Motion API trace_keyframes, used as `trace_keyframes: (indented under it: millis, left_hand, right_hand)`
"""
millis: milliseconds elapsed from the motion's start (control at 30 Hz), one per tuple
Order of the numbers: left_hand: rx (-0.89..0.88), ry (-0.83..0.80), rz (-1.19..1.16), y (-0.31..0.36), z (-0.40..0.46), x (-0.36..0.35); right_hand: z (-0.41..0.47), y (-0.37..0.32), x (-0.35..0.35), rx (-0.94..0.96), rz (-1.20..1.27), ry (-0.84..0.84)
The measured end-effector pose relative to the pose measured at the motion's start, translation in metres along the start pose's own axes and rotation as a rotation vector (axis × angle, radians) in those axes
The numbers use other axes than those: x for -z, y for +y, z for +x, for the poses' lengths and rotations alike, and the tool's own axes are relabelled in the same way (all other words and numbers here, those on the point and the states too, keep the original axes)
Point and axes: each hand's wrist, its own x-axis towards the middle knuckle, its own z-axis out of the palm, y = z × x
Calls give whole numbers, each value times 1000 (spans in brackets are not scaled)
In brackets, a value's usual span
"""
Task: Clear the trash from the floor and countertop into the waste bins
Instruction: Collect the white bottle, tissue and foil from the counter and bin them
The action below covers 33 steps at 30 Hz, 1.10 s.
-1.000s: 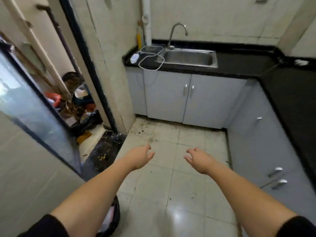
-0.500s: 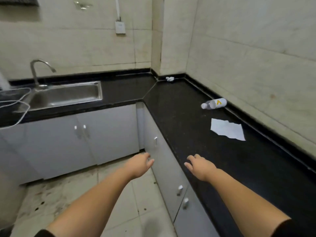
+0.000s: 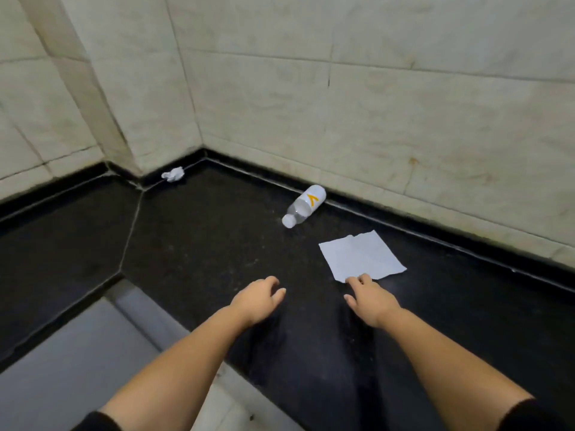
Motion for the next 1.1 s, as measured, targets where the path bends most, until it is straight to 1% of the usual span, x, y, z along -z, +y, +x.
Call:
trace_keyframes:
  millis: [100,200,267,333,400,467,533,600,667,767,933,1000,1100]
  left_hand:
    - [-84,-24,21,-2,66,27]
    - [-90,17,-5,1,121,40]
    - [-67,66,-16,7,151,41]
    - [-73,127,-25,13,177,39]
    - [-82,175,-53,22,199,36]
    - [-41,187,-125,30,218,31]
    - [42,152,-235,37,235,25]
    - [106,132,-297,38,248,19]
    - [141,156,-353,38,251,18]
    - [195,177,-377,31,232,21]
    - [229,221,-468,-23,179,54]
    - [246,262,-501,-51,160,76]
    - [274,352,-527,-98,132,110]
  right_hand:
    - [42,-11,8,-159,108,39]
    - [79,-17,9,-266,165,85]
    - [98,-17,4,-302,127,73]
    - [110,-15,-4,-306,25,32]
    - [119,-12,-10,-322,-22,12]
    - [126,-7,-10,-333,-9,4]
    - [132,-4,-7,-336,16,-12]
    - [137,-2,-7,-332,13,-10]
    - [139,-1,-9,-319,-21,6]
    - [132,-1,-12,-284,-50,9]
    - [125,-5,-1,-192,-56,-77]
    - [134,-24,8,-138,-44,-86]
    - [160,-83,23,-18,-25,-22]
